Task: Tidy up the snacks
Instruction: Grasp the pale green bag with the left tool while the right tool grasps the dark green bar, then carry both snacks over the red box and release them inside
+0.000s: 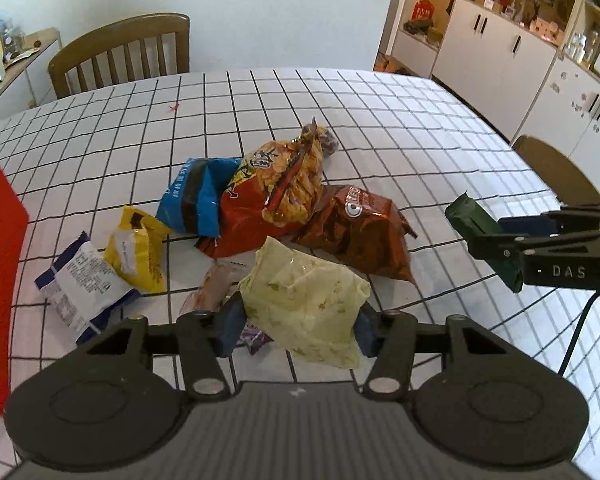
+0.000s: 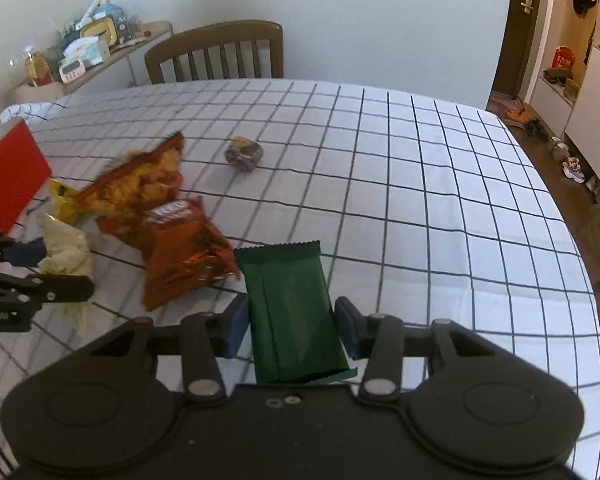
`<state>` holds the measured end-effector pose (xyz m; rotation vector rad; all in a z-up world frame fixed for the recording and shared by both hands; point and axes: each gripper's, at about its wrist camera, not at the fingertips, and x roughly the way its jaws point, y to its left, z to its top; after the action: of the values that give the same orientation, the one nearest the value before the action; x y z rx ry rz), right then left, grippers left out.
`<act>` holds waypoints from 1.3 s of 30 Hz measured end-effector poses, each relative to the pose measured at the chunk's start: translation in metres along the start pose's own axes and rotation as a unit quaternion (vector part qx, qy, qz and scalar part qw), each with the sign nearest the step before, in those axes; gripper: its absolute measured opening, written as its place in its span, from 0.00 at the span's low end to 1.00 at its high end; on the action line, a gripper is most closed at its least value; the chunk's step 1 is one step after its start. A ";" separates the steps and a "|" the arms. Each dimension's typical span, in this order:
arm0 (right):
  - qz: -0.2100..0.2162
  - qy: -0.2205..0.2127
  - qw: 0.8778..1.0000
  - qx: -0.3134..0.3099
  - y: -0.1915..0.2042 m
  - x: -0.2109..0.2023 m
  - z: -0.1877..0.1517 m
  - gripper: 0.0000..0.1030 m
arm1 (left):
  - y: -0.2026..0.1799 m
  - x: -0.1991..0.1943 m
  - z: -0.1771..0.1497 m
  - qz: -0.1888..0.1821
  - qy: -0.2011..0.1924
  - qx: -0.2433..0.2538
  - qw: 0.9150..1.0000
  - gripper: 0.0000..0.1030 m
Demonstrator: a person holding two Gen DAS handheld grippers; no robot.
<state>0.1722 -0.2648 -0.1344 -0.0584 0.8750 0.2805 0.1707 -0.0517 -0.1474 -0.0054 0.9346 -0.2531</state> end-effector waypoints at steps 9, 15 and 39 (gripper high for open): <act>0.028 -0.025 0.999 0.002 0.036 -0.041 0.005 0.44 | 0.003 -0.054 -0.002 0.001 -0.023 -0.011 1.000 0.53; 0.052 -0.045 0.998 -0.004 0.070 -0.063 0.018 0.44 | 0.017 -0.089 -0.003 0.014 -0.033 -0.021 0.999 0.53; 0.131 -0.089 0.983 -0.089 0.252 -0.072 0.082 0.44 | 0.146 -0.197 -0.008 0.107 -0.089 -0.098 0.985 0.53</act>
<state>0.1225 -0.0251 -0.0109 -0.0844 0.6775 0.6012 0.0840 0.1334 -0.0126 -0.1057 0.7706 0.0396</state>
